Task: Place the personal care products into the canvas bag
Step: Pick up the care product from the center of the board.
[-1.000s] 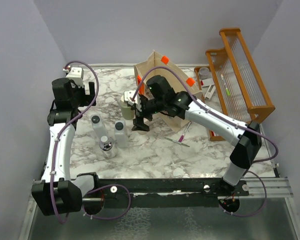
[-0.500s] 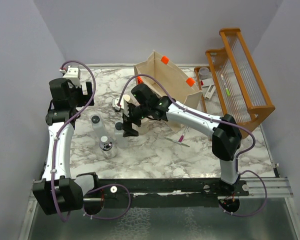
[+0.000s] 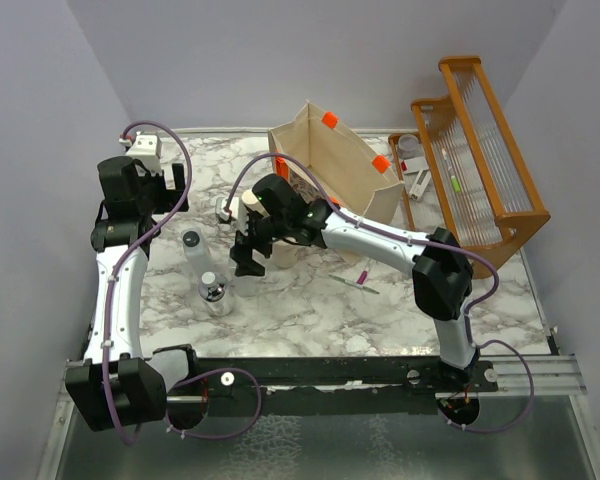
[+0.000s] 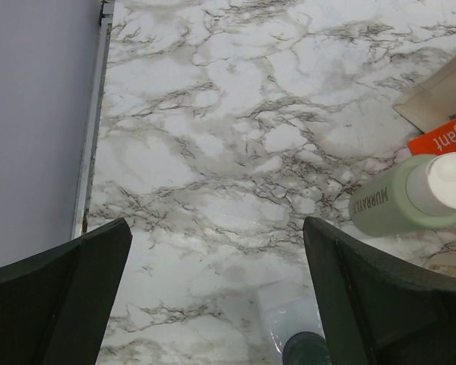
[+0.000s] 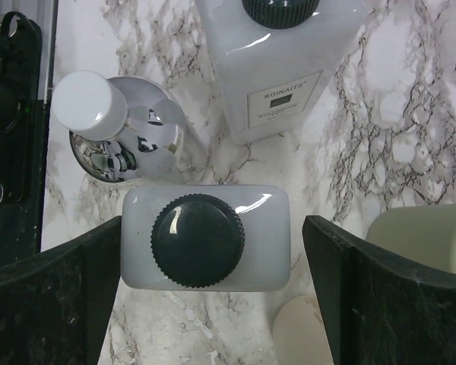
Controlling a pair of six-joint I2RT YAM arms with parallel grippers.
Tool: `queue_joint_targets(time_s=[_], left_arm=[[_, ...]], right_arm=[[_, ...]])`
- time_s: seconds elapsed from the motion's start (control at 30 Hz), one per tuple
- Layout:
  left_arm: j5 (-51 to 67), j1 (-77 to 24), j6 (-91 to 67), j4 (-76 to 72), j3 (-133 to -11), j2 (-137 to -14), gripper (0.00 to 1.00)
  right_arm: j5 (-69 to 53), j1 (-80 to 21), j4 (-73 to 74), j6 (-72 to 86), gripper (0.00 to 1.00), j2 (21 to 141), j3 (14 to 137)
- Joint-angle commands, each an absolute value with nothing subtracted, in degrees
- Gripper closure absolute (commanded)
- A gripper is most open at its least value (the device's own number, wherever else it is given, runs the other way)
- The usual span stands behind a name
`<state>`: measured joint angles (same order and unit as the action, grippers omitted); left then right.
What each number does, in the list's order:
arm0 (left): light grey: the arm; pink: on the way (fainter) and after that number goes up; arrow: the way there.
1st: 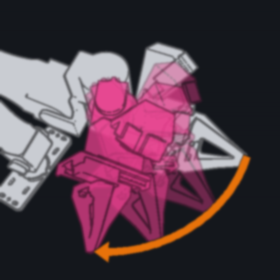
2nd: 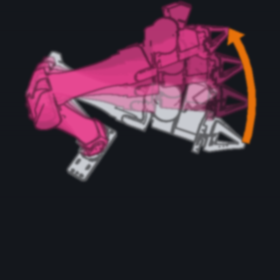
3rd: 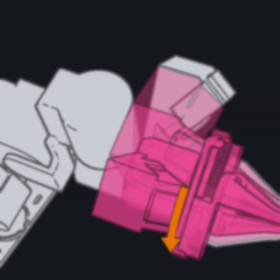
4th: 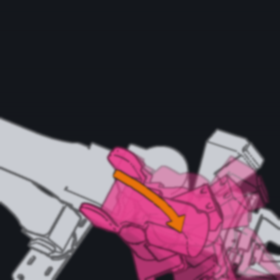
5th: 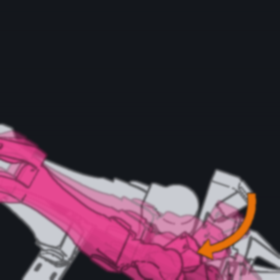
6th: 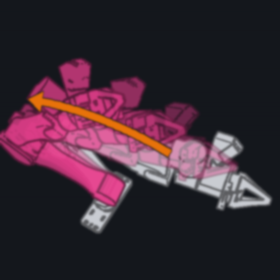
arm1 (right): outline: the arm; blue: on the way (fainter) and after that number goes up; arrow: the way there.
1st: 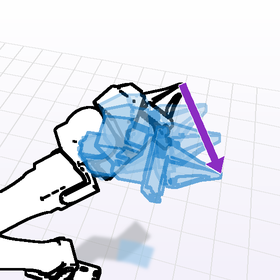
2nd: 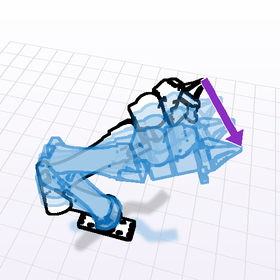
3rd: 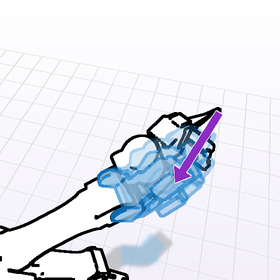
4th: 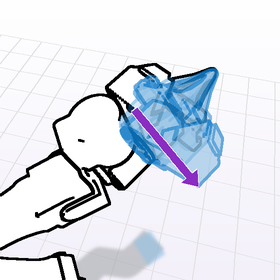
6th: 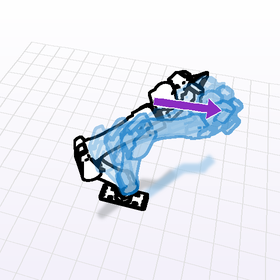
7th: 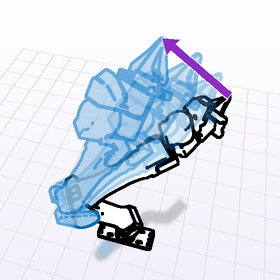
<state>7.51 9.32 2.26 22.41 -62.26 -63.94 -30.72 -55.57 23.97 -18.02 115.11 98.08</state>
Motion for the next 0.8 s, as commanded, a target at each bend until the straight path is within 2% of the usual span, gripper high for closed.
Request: queue_joint_targets(time_s=[0.0,0.4,0.57,0.77], left_arm=[[8.9,9.8,2.2,21.4,-62.7,-62.2,0.01],[9.0,9.8,2.3,21.0,-61.7,-61.5,0.01],[8.9,9.8,3.5,20.5,-61.6,-61.7,0.01],[8.5,9.8,6.3,21.7,-63.8,-63.8,0.01]], right_arm=[[-27.6,-56.1,19.4,-13.7,0.05,116.1,97.1],[-27.4,-56.1,17.0,-11.9,0.17,116.0,95.1],[-28.5,-56.1,17.6,-12.2,0.35,115.6,95.6],[-28.9,-56.0,20.0,-12.9,0.66,113.8,98.2]])
